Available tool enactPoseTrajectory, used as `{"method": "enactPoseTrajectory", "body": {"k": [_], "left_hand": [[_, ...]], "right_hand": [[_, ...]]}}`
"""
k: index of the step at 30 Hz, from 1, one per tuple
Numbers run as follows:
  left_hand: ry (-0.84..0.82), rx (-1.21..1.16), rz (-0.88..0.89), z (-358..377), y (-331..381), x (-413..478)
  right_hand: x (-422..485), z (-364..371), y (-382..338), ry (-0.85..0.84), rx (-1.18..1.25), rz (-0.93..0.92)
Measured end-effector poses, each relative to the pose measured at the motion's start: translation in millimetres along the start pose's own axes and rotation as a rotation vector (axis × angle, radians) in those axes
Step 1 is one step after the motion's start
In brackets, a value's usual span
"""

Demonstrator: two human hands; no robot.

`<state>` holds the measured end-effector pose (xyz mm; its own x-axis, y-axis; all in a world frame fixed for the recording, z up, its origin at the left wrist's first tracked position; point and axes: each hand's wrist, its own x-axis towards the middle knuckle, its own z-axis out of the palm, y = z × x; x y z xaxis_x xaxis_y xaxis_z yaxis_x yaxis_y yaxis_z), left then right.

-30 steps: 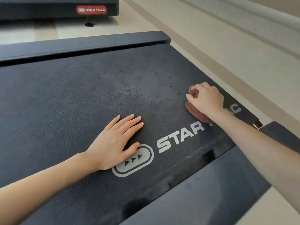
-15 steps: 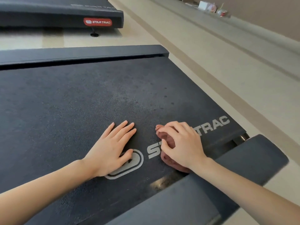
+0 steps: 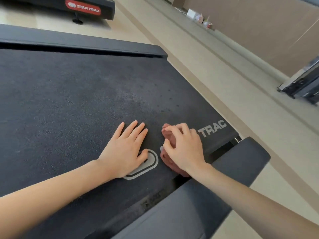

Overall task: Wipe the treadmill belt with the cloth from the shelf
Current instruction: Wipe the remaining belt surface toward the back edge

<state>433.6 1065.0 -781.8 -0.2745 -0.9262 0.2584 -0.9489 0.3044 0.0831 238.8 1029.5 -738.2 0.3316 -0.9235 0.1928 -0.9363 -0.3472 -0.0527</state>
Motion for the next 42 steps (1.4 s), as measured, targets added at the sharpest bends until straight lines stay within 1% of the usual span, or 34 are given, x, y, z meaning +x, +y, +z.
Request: {"method": "enactPoseTrajectory", "body": {"k": [4, 6, 9, 13, 16, 23, 27, 29, 33, 36, 38, 42], "left_hand": [[-0.032, -0.035, -0.015, -0.8, 0.0, -1.6], [-0.029, -0.035, -0.013, -0.5, -0.6, -1.0], [0.000, -0.019, 0.004, 0.9, -1.2, -0.9], [0.006, -0.020, 0.011, 3.7, -0.6, -0.1], [0.005, -0.013, 0.022, 5.1, -1.6, -1.4], [-0.074, -0.023, 0.004, -1.3, -1.5, -1.0], [-0.099, -0.037, -0.029, -5.2, 2.2, -0.2], [-0.112, -0.036, -0.088, -5.7, 11.3, 2.4], [-0.147, -0.007, -0.175, -9.5, 27.7, 5.4], [-0.192, 0.002, -0.218, -15.0, 31.2, 7.0], [-0.193, -0.004, -0.238, -15.5, 33.0, 5.2], [-0.177, -0.016, -0.232, -15.2, 32.5, 5.5]], "right_hand": [[-41.9, -1.2, -33.9, 0.063, -0.057, -0.010], [-40.6, -1.0, -34.2, 0.095, -0.058, -0.011], [-34.5, 0.2, -20.4, 0.130, -0.046, -0.085], [-15.1, 1.9, 14.4, 0.164, 0.019, -0.144], [6.9, 3.9, 57.3, 0.166, 0.009, -0.175], [79.4, 15.6, 157.9, 0.184, -0.003, -0.103], [128.5, 20.9, 188.4, 0.172, 0.049, -0.038], [141.5, 21.4, 194.4, 0.132, 0.079, -0.039], [128.7, 21.0, 196.3, 0.105, 0.158, -0.130], [100.4, 10.8, 186.6, 0.112, 0.242, -0.308], [75.5, 4.2, 177.4, 0.071, 0.316, -0.413], [34.7, -14.8, 155.8, 0.007, 0.406, -0.542]]}}
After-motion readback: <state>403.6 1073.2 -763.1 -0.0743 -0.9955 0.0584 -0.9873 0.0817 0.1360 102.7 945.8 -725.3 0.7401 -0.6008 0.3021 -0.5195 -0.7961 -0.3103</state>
